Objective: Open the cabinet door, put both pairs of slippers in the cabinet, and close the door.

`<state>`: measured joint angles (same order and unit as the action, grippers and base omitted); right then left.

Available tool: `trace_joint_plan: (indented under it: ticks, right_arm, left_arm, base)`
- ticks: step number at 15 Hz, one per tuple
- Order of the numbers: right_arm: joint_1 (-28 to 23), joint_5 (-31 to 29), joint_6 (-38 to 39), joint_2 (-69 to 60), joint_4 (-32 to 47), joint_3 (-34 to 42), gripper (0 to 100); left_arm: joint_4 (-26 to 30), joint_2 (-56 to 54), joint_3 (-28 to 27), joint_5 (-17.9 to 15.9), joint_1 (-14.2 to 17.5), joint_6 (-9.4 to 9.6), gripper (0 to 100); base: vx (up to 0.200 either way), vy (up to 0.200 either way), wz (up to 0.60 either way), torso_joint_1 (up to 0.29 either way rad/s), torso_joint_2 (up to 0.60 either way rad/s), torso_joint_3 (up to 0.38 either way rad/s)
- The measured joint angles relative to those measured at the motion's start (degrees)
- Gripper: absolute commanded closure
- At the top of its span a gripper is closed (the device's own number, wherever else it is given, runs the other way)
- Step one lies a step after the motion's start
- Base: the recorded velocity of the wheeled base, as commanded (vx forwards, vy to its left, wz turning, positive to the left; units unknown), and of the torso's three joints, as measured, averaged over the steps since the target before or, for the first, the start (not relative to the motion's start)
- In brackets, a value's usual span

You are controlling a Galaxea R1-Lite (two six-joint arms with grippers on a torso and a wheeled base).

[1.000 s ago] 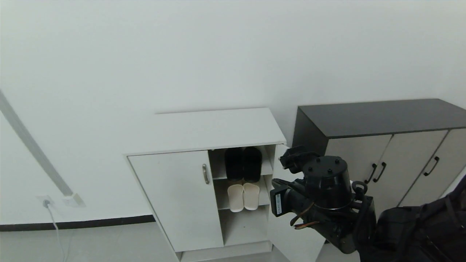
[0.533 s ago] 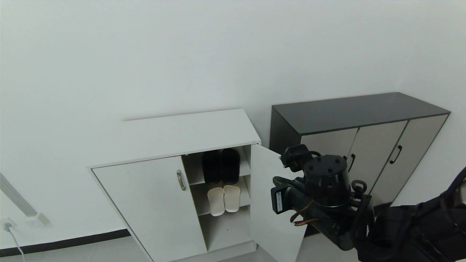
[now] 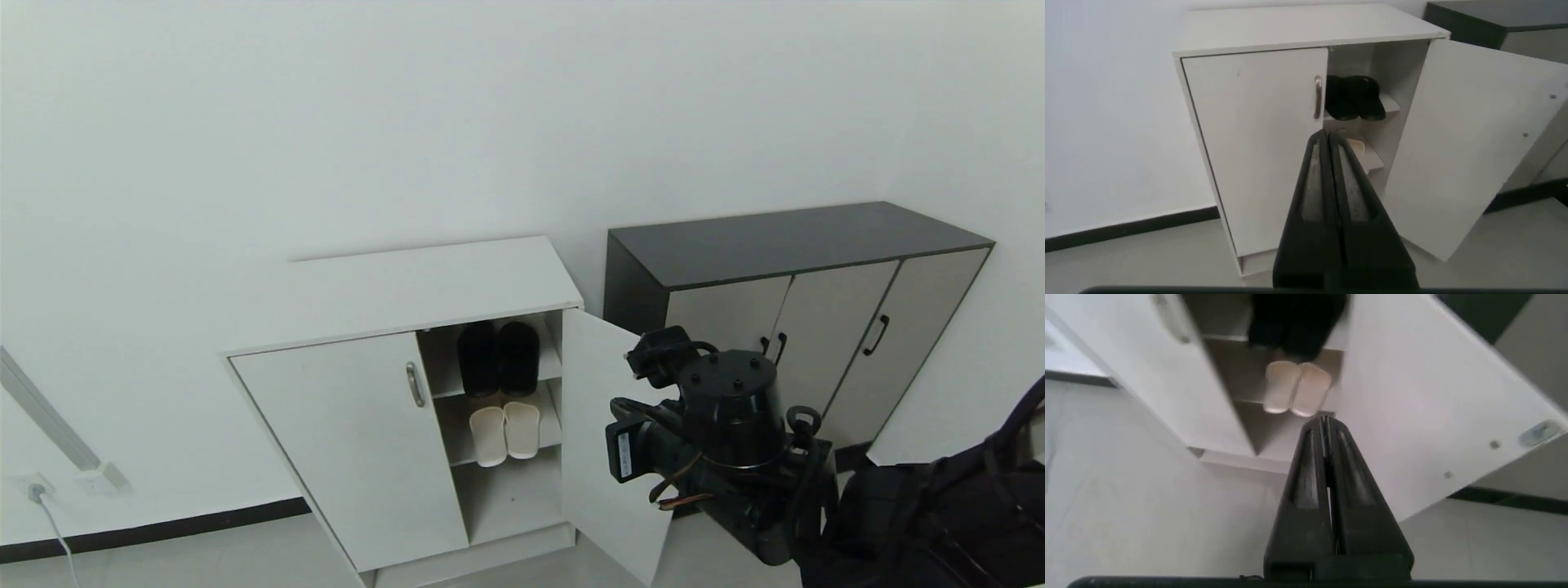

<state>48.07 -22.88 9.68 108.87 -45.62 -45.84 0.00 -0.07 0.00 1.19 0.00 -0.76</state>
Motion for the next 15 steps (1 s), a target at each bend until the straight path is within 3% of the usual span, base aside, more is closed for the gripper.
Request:
trace_joint_plan:
  ticks: [4,15]
  right_arm:
    - [-4.3,0.0,-0.2,1.0,-0.6,-1.9,100]
    - [-22.1,3.9,1.1,12.9,7.6,-21.9,100]
  left_arm:
    - [0.0,0.0,0.0,0.0,0.0,-0.02,100]
    - [0.0,0.0,0.0,0.0,0.0,-0.06,100]
  base:
    - [0.000,0.000,0.00,0.000,0.00,0.000]
    - [0.000,0.000,0.00,0.000,0.00,0.000]
